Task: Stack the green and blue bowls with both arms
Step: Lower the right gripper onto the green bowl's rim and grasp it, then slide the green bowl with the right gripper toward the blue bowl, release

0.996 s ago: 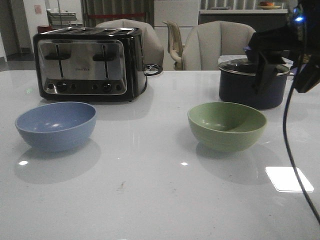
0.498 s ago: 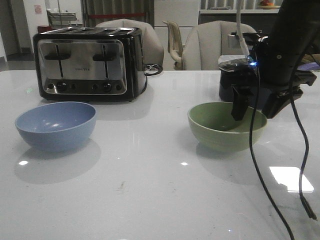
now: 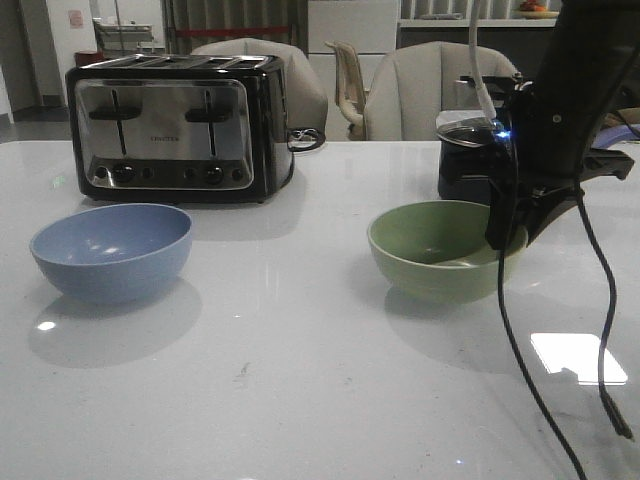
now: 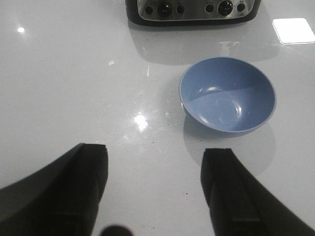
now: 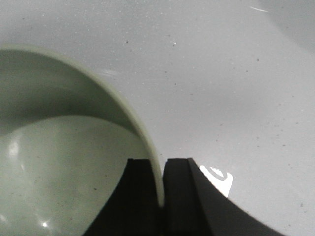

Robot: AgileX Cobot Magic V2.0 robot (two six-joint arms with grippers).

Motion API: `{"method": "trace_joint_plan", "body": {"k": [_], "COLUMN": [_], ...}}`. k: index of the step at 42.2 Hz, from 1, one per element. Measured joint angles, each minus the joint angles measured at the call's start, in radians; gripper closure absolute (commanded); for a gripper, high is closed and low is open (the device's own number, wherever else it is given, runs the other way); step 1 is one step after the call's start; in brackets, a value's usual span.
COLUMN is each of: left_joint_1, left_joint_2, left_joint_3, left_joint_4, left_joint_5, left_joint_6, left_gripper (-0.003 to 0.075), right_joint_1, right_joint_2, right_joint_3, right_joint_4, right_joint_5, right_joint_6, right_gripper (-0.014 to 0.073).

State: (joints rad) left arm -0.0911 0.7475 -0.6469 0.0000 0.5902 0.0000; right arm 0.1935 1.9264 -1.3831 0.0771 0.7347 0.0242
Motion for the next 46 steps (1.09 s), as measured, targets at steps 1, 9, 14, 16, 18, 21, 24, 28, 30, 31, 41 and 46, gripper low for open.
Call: {"method": "trace_joint_plan", "body": {"k": [1,9,14,16,18,21,24,28,30,31,41,46], "left_joint_1": [0.000,0.000,0.000,0.000,0.000,0.000,0.000,0.000,0.000,0.000,0.000,0.000], "left_joint_2": [0.000,0.000,0.000,0.000,0.000,0.000,0.000,0.000,0.000,0.000,0.000,0.000], "left_joint_3": [0.000,0.000,0.000,0.000,0.000,0.000,0.000,0.000,0.000,0.000,0.000,0.000], "left_joint_4": [0.000,0.000,0.000,0.000,0.000,0.000,0.000,0.000,0.000,0.000,0.000,0.000], "left_joint_5": [0.000,0.000,0.000,0.000,0.000,0.000,0.000,0.000,0.000,0.000,0.000,0.000], "left_joint_6": [0.000,0.000,0.000,0.000,0.000,0.000,0.000,0.000,0.000,0.000,0.000,0.000], "left_gripper": [0.0242,0.0242,0.0242,0.0242,0.0242,0.0242,0.0242,0.0242,0.0242,0.0242,0.0242,0.0242], "right_joint_1": [0.003,0.053,0.130,0.161,0.196,0.243,0.284,0.325,0.339,0.343,0.348,0.348], "right_joint_2": [-0.006,-0.103,-0.153,-0.159,-0.159,-0.152,-0.139,-0.108,-0.088,-0.079,0.009,0.018], "right_joint_3": [0.000,0.000,0.000,0.000,0.000,0.000,0.000,0.000,0.000,0.000,0.000,0.000], "right_joint_4": [-0.002,-0.011,-0.009,-0.005,0.006,0.028,0.051,0.069,0.074,0.076,0.080,0.073], "right_joint_5": [0.002,0.017,0.018,0.018,0.018,0.021,0.019,0.015,0.009,0.009,0.012,0.031], "right_joint_6": [0.002,-0.011,-0.018,-0.024,-0.024,-0.024,-0.024,-0.024,-0.024,-0.024,-0.024,-0.024], "right_gripper": [0.0512,0.0512,0.0512,0.0512,0.0512,0.0512,0.0512,0.0512,0.0512,0.0512,0.0449,0.0279]}}
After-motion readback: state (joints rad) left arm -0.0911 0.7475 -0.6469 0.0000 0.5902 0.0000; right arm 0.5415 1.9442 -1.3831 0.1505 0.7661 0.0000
